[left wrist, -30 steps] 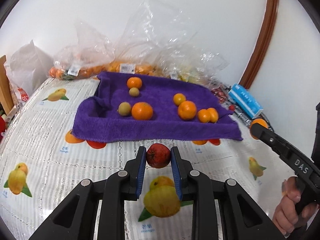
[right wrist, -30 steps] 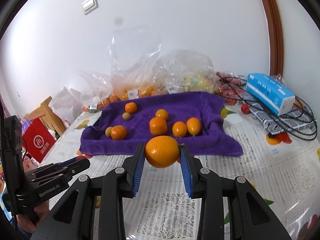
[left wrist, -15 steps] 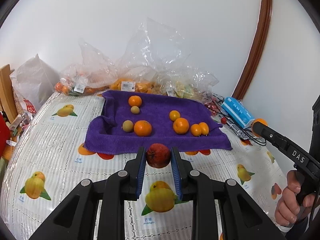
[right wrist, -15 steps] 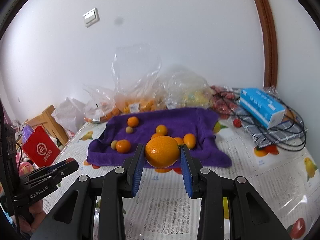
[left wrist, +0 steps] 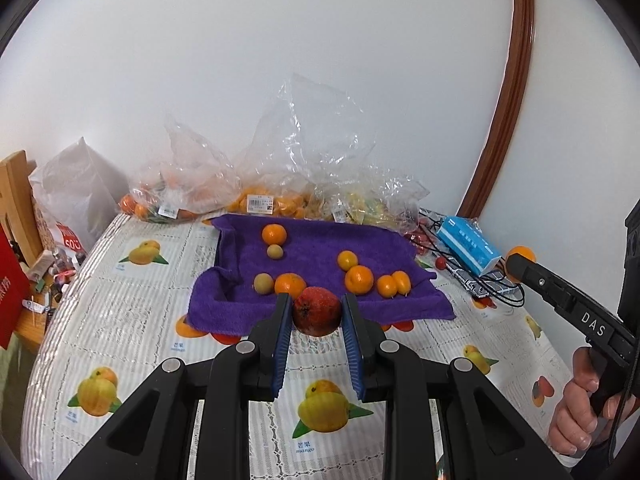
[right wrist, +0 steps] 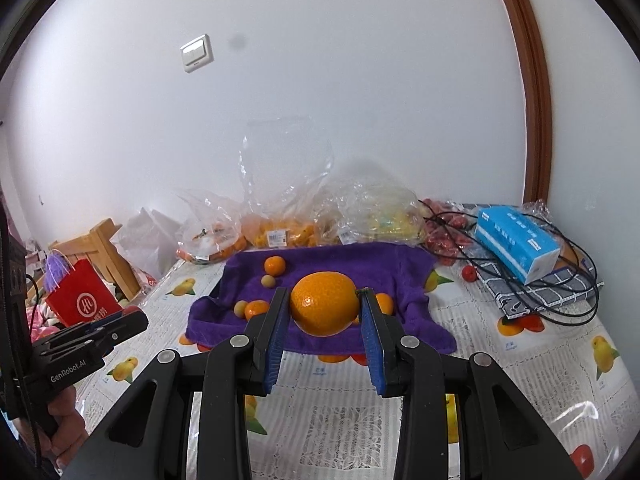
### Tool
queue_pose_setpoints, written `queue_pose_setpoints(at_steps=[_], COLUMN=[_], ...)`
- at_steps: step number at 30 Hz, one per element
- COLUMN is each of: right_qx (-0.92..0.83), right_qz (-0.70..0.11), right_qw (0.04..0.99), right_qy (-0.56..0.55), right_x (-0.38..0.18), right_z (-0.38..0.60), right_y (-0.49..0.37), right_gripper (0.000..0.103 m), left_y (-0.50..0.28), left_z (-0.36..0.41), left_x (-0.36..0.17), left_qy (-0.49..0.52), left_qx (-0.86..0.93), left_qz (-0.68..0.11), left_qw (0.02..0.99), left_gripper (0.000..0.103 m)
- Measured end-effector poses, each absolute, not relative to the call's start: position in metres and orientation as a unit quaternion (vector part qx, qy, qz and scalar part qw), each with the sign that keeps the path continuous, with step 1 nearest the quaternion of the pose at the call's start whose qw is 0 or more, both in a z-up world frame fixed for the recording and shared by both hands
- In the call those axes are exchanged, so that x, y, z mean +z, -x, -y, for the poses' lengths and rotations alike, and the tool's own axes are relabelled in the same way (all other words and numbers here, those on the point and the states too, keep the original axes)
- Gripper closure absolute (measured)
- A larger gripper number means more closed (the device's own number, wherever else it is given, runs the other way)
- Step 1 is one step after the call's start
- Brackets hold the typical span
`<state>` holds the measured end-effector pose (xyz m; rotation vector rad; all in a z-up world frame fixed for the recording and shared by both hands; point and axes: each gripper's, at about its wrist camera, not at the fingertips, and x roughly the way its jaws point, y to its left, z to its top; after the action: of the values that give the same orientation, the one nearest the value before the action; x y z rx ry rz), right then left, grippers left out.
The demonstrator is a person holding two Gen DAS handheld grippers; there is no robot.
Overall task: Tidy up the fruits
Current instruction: 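Carry the orange and red fruit over the purple towel with both tools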
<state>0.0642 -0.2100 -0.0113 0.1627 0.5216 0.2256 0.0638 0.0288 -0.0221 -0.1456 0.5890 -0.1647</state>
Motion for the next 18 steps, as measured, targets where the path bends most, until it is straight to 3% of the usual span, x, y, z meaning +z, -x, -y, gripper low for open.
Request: queue_pose_setpoints(at_steps=[18], right_qx=[0.119], right_qz=[-0.241], right_qw=[0.961], right_qy=[-0.070], right_x=[0.010], right_z=[0.193], right_y=[-0.058], right_gripper=[0.068], left_y=[-0.065], left_z=[-0.028], left_x=[-0.003], left_qy=[0.081], left_qx=[-0.097], left_qz=[-0.278], left_qw=[0.952], left_gripper=[0.079])
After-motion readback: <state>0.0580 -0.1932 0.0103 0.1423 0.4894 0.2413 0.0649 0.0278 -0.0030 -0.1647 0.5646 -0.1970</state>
